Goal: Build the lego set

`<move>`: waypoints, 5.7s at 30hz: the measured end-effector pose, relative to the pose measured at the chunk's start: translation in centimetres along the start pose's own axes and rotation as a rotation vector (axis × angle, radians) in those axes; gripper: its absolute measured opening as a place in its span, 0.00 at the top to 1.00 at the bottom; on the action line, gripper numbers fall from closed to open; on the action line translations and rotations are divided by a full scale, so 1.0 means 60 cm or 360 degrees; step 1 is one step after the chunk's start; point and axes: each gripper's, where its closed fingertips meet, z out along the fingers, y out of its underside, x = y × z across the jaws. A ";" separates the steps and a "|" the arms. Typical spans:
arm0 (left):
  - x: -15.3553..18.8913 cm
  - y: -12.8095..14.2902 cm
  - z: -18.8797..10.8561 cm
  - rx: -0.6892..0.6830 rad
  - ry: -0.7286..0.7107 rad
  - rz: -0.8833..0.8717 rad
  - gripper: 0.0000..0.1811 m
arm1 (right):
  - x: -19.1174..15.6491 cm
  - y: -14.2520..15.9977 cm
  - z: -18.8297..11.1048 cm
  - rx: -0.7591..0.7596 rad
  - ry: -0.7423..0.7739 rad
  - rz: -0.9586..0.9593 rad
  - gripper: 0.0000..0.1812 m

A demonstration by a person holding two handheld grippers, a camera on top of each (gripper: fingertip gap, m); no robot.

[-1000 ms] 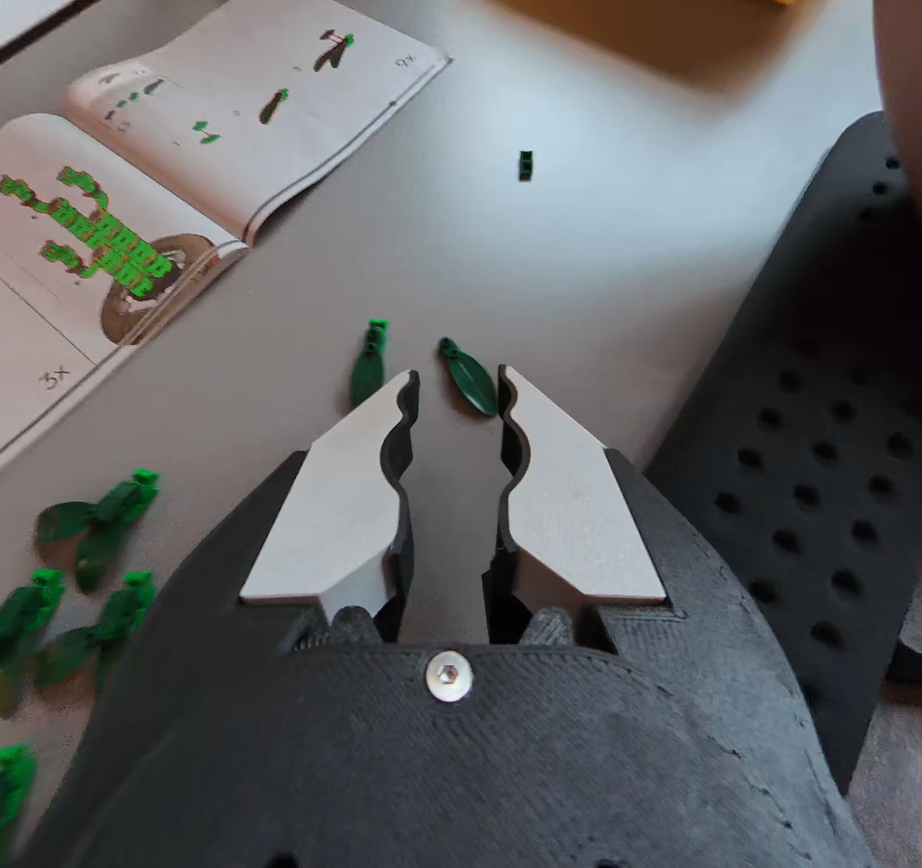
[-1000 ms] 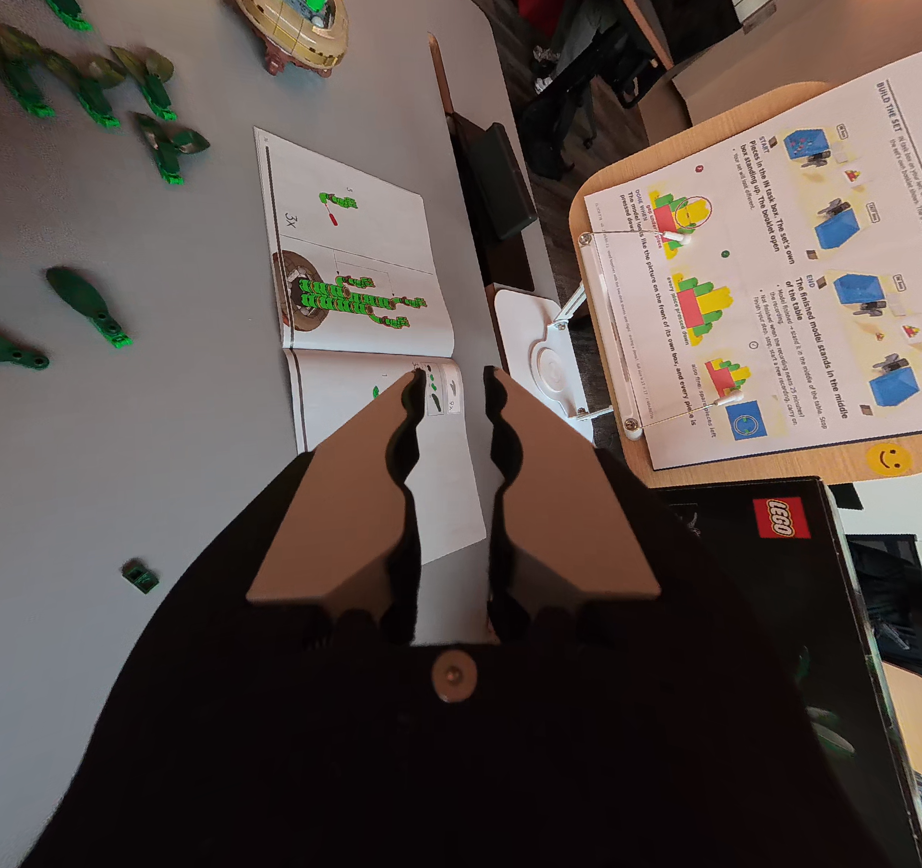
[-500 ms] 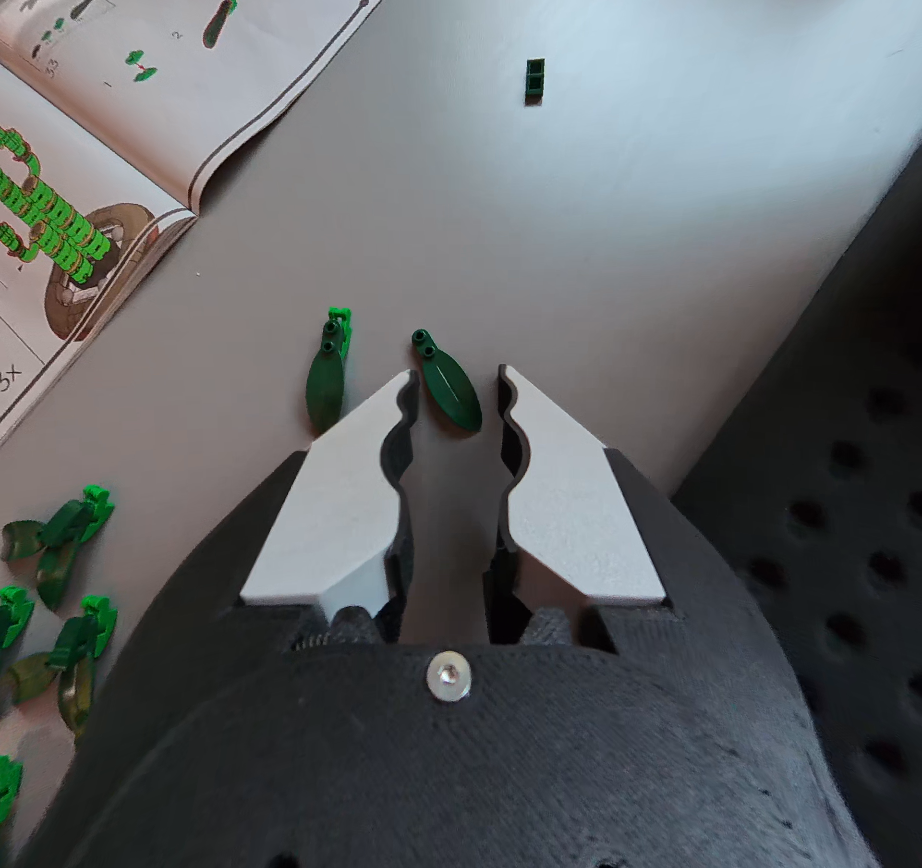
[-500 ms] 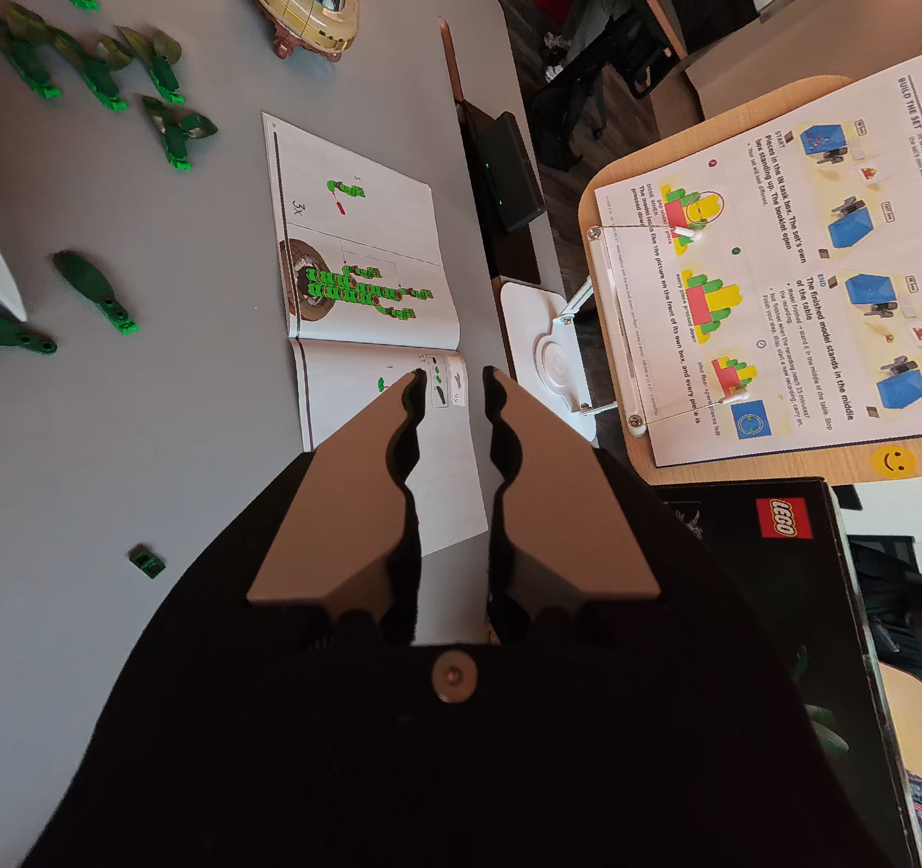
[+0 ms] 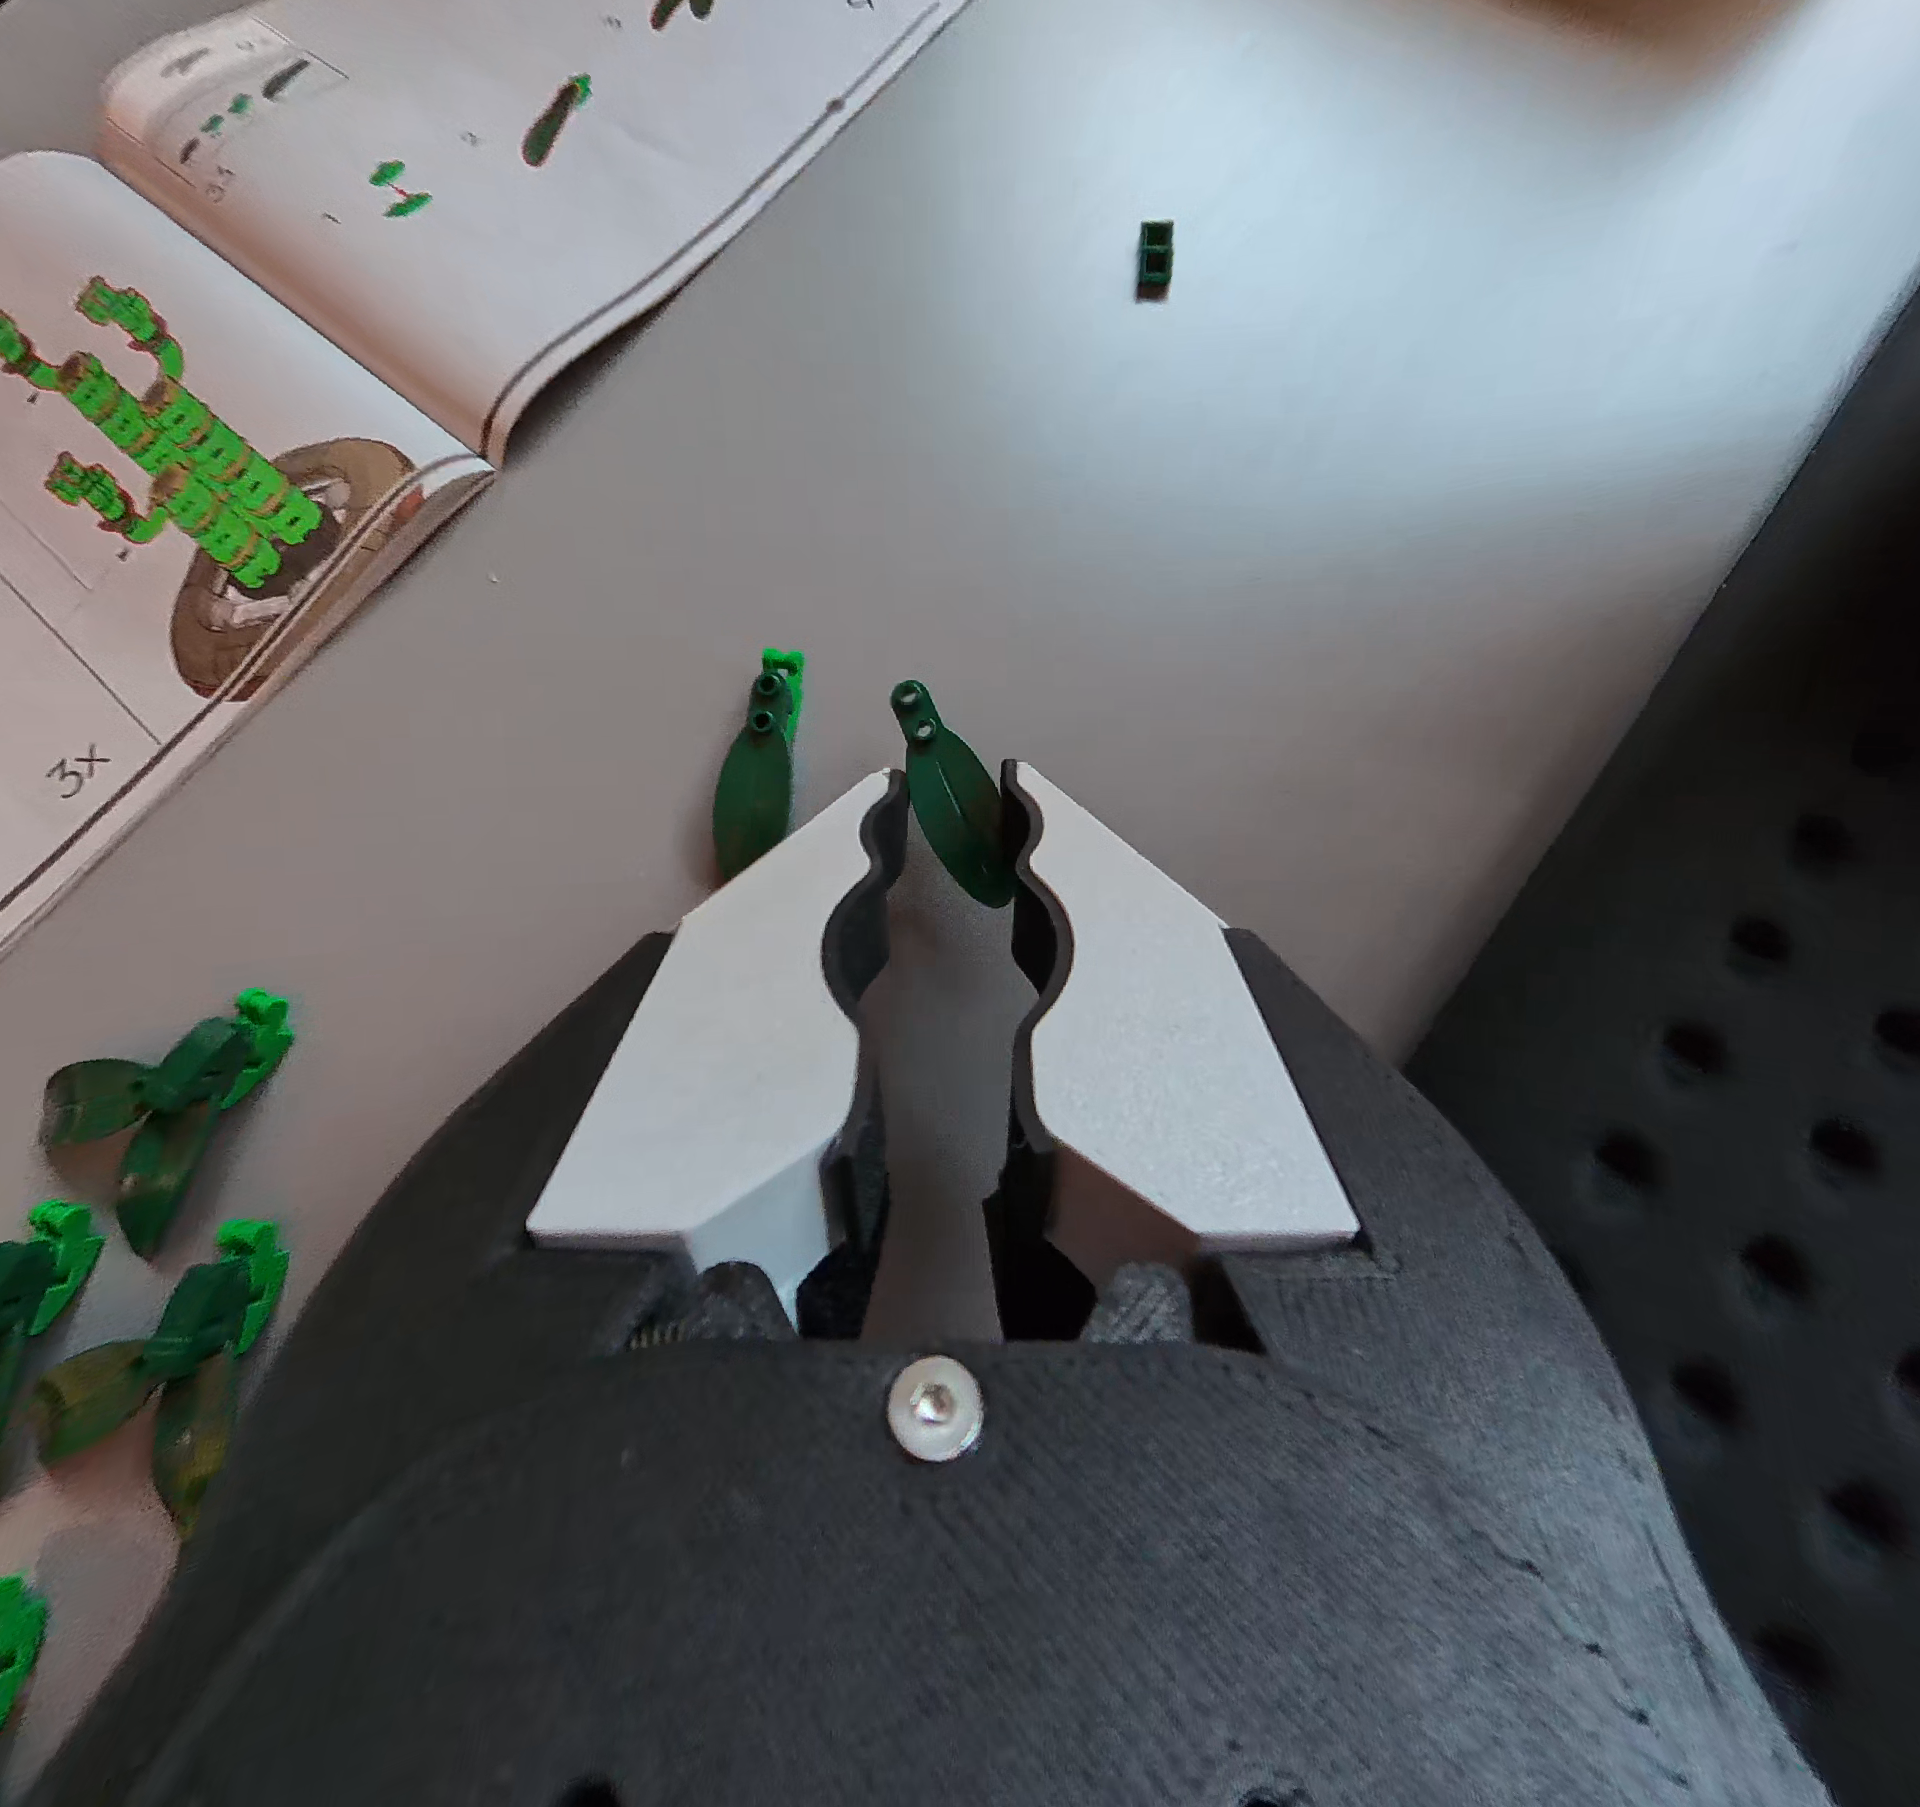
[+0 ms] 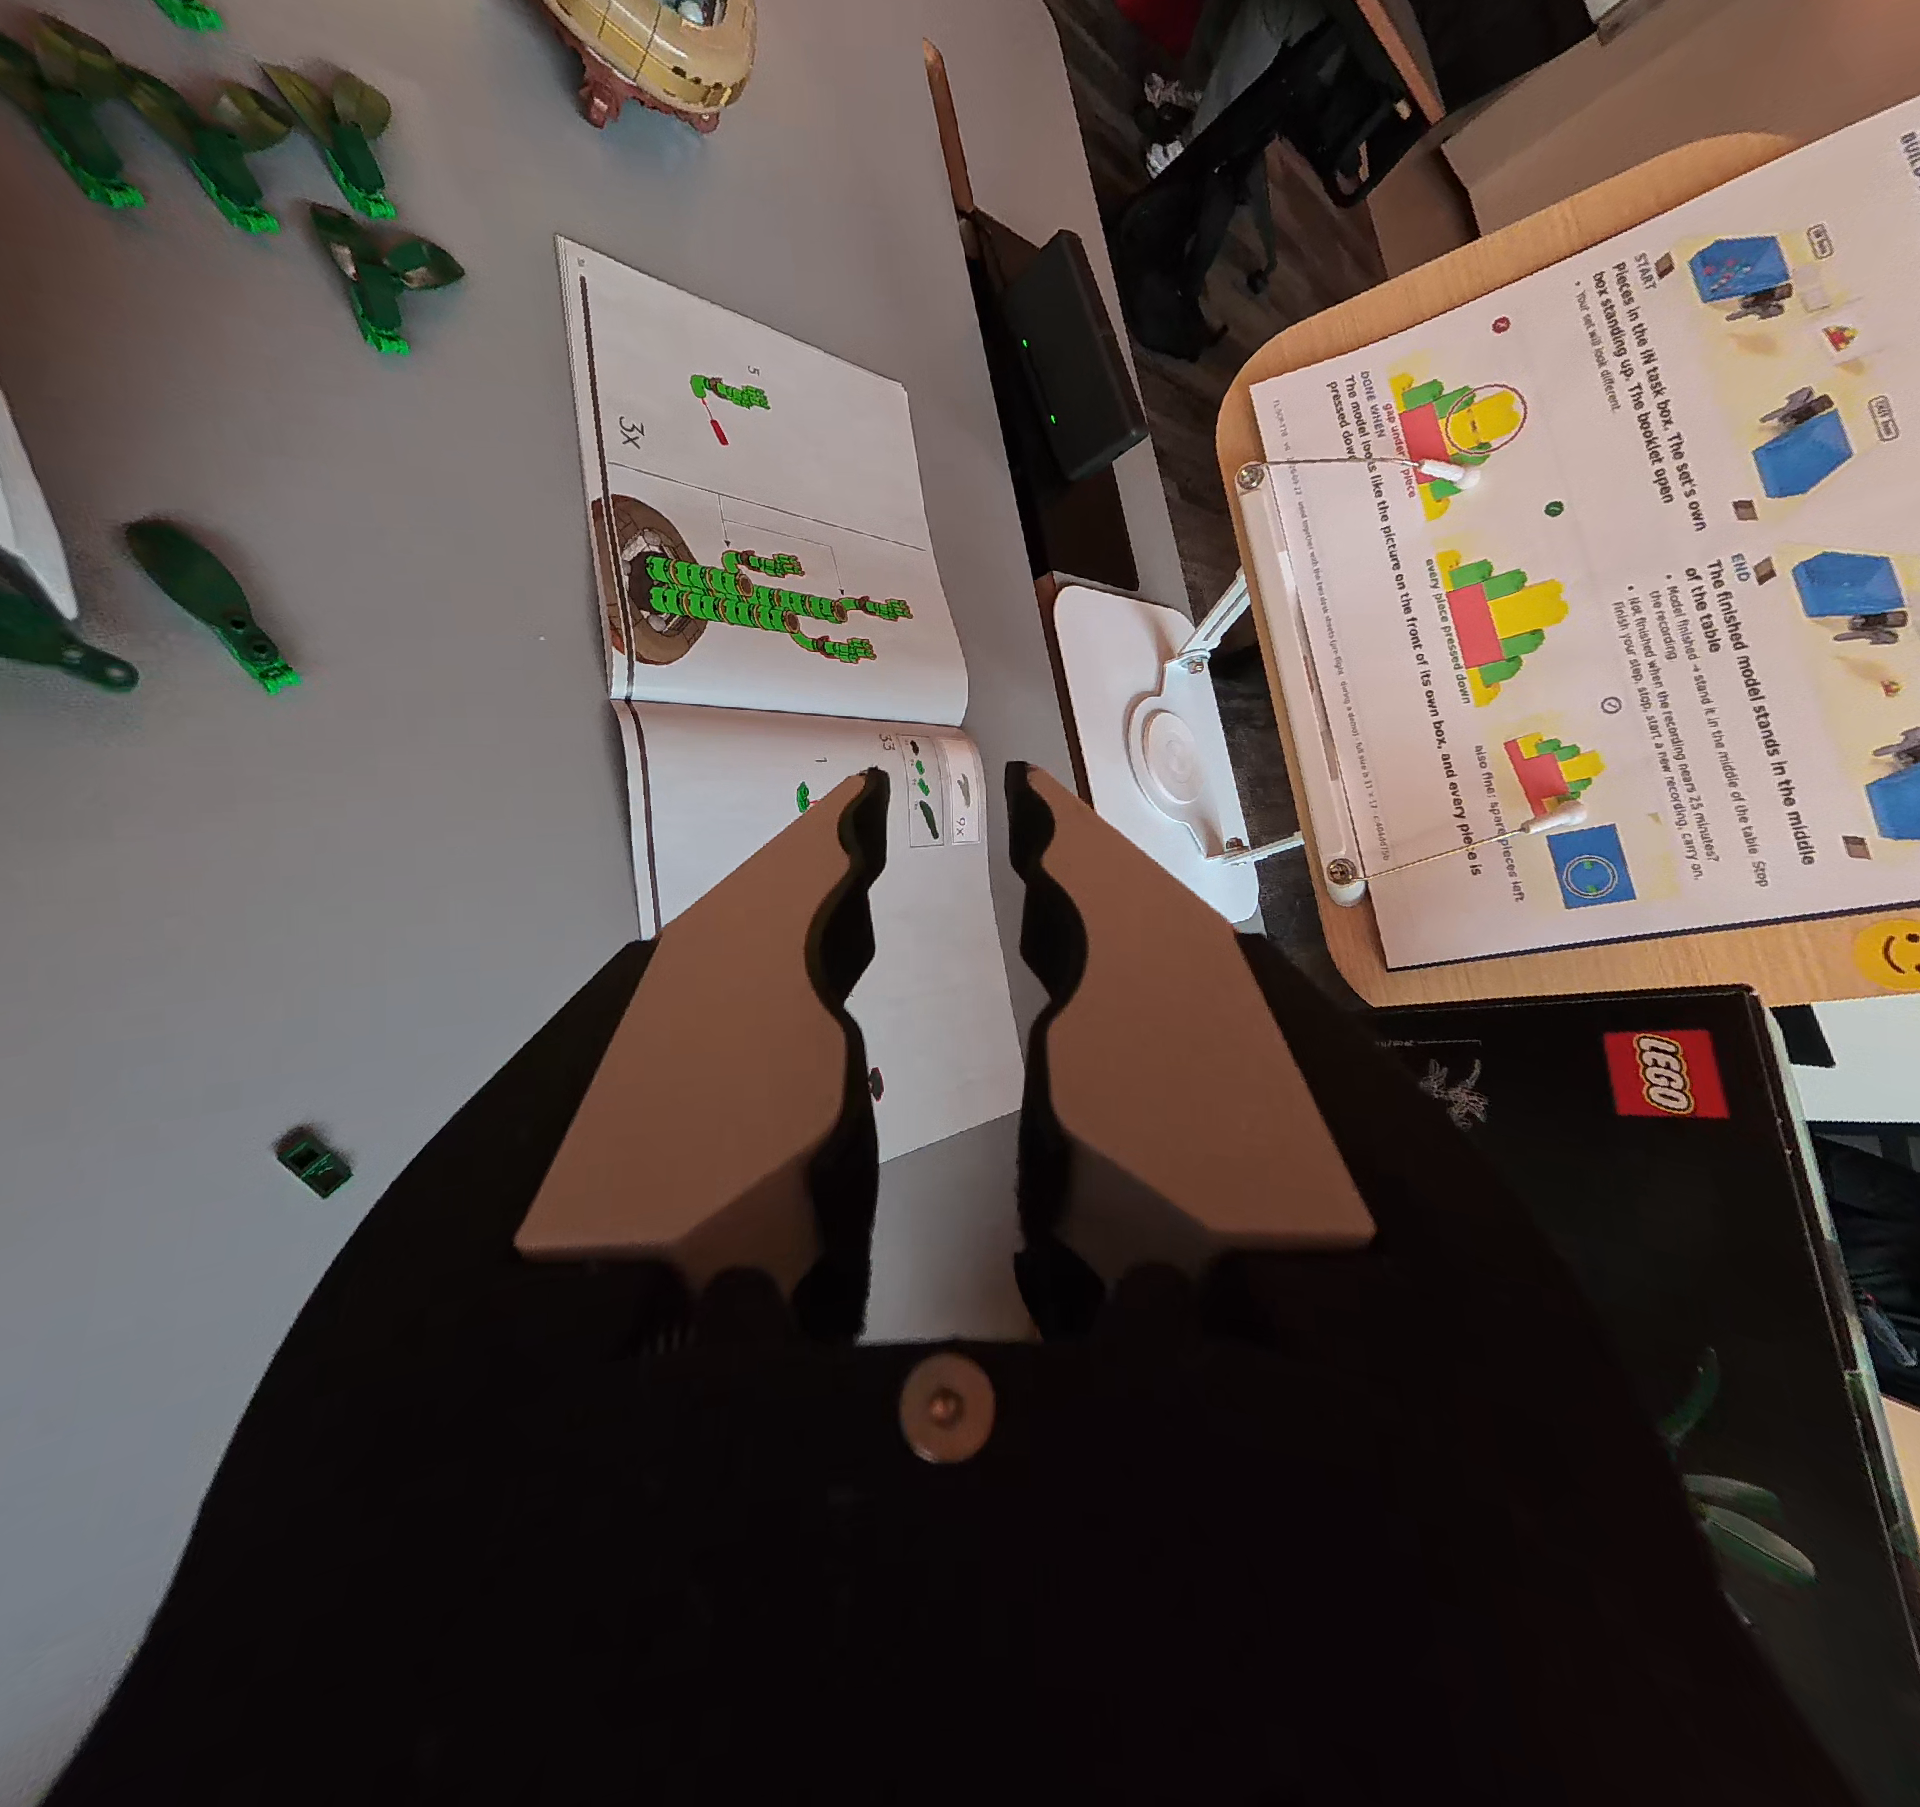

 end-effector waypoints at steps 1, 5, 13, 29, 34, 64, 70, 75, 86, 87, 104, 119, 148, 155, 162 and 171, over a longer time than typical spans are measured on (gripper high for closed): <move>-0.002 -0.001 -0.003 0.0013 -0.0003 0.0003 0.91 | 0.001 0.001 0.000 0.0000 0.0001 0.0003 0.88; -0.014 0.000 -0.013 0.0026 -0.0044 0.0052 0.91 | 0.001 0.003 0.000 0.0004 -0.0003 0.0015 0.88; -0.043 -0.005 -0.036 0.0086 -0.0023 0.0093 0.92 | -0.006 0.007 0.007 0.0006 -0.0046 0.0036 0.88; -0.079 -0.082 -0.089 0.0271 0.0629 0.1197 0.92 | -0.120 -0.137 -0.029 0.0287 -0.0551 0.0067 0.90; -0.094 -0.030 -0.061 0.0331 0.0503 0.1458 0.92 | -0.226 -0.095 0.037 0.0338 -0.0594 0.0055 0.90; -0.090 -0.038 -0.022 0.0286 0.0312 0.1300 0.92 | -0.290 -0.075 0.105 0.0411 -0.0572 0.0162 0.91; -0.086 -0.049 -0.036 0.0365 0.0385 0.1208 0.92 | -0.272 -0.089 0.086 0.0603 -0.0599 0.0298 0.94; -0.079 -0.052 -0.043 0.0380 0.0428 0.1181 0.92 | -0.271 -0.092 0.081 0.0613 -0.0504 0.0134 0.97; -0.066 -0.081 -0.069 0.0547 0.0475 0.1097 0.92 | -0.264 -0.093 0.076 0.0656 -0.0576 0.0269 0.97; -0.066 -0.080 -0.070 0.0553 0.0466 0.1118 0.95 | -0.262 -0.094 0.074 0.0669 -0.0584 0.0285 0.97; -0.093 -0.049 -0.055 0.0405 0.0463 0.1138 0.97 | -0.318 0.004 0.123 0.0342 -0.0976 0.0474 0.85; -0.077 -0.022 -0.034 0.0250 0.0579 0.1105 0.97 | -0.333 -0.003 0.126 0.0280 -0.1232 0.0537 0.97; -0.022 -0.089 -0.115 0.0412 0.1216 0.0464 0.97 | -0.271 -0.100 0.020 0.0891 -0.1669 0.1211 0.97; -0.023 -0.092 -0.116 0.0434 0.1240 0.0442 0.97 | -0.269 -0.105 0.017 0.0889 -0.1851 0.1423 0.97; -0.018 -0.091 -0.126 0.0468 0.1310 0.0449 0.97 | -0.272 -0.113 0.015 0.0843 -0.1989 0.1594 0.98; -0.018 -0.096 -0.145 0.0534 0.1386 0.0432 0.97 | -0.268 -0.129 0.010 0.0873 -0.2162 0.1831 0.97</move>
